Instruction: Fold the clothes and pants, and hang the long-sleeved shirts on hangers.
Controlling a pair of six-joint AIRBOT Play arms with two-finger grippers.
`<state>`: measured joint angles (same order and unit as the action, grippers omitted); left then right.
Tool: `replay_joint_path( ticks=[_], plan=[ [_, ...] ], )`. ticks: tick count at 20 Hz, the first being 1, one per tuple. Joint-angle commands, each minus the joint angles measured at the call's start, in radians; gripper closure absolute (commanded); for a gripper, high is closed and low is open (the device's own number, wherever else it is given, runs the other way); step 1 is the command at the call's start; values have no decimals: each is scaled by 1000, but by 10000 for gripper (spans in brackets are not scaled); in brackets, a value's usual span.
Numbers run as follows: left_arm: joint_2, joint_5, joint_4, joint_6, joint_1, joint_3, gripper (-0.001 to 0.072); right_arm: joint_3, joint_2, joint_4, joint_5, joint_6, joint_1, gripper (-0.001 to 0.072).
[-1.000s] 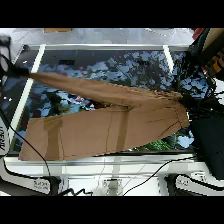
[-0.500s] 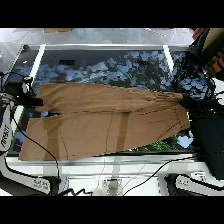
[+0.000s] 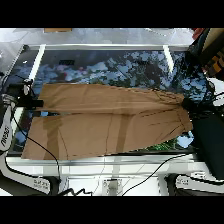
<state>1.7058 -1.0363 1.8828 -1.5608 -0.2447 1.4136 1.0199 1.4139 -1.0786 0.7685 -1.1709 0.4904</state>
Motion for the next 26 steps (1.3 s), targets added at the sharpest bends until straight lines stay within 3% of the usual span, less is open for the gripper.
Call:
replay_joint_path(
  ticks=[1, 2, 3, 4, 5, 6, 7, 8, 9, 10, 11, 12, 14, 15, 17, 18, 19, 20, 22, 25, 26],
  plan=[
    [2, 27, -5, 1, 6, 0, 692, 0, 85, -47, 10, -96, -6, 178],
    [2, 31, -6, 1, 6, 0, 687, 0, 94, -44, 7, -96, -11, 11],
    [2, 30, -5, 1, 6, 0, 680, 1, 95, -44, 0, -97, -17, 16],
    [2, 30, -2, 1, 6, 0, 611, 5, 92, -41, 1, -97, -18, 18],
    [2, 29, -1, 1, 6, 0, 343, 13, 88, -40, 11, -97, -17, 20],
    [1, 29, 3, 1, 6, 0, 18, 25, 80, -43, 30, -97, -17, 20],
    [0, 14, 10, 1, 7, 4, 9, 44, 69, -50, 55, -97, -17, 24],
    [-3, -14, 21, 1, 10, 11, 9, 64, 56, -66, 82, -97, -16, 33],
    [-12, -48, 40, 0, 13, 17, 12, 86, 39, -93, 106, -98, -16, 93],
    [-26, -85, 68, 0, 18, 20, 62, 109, 16, -131, 134, -101, -16, 104],
    [-42, -116, 111, 1, 21, 20, 204, 129, -9, -167, 162, -102, -16, 104],
    [-66, -135, 159, 1, 21, 20, 253, 147, -40, -203, 193, -104, -16, 106],
    [-129, -150, 212, -8, 16, 20, 256, 179, -110, -242, 246, -104, -16, 214],
    [-166, -150, 210, -11, 13, 20, 297, 192, -148, -250, 267, -104, -16, 252],
    [-251, -135, 179, -19, 12, 20, 368, 209, -237, -287, 293, -104, -16, 262],
    [-295, -124, 126, -47, 12, 20, 369, 209, -284, -334, 297, -103, -16, 301],
    [-340, -113, 35, -55, 13, 20, 369, 209, -322, -386, 317, -103, -16, 462],
    [-381, -102, -69, -54, 15, 20, 372, 209, -356, -439, 359, -104, -16, 690],
    [-452, -98, -246, 14, 28, 20, 559, 209, -399, -510, 456, -103, -16, 682],
    [-541, -98, -391, 92, 66, 20, 597, 202, -413, -543, 612, -101, -8, 682],
    [-571, -99, -404, 105, 83, 20, 650, 193, -415, -542, 655, -101, 3, 682]
  ],
)
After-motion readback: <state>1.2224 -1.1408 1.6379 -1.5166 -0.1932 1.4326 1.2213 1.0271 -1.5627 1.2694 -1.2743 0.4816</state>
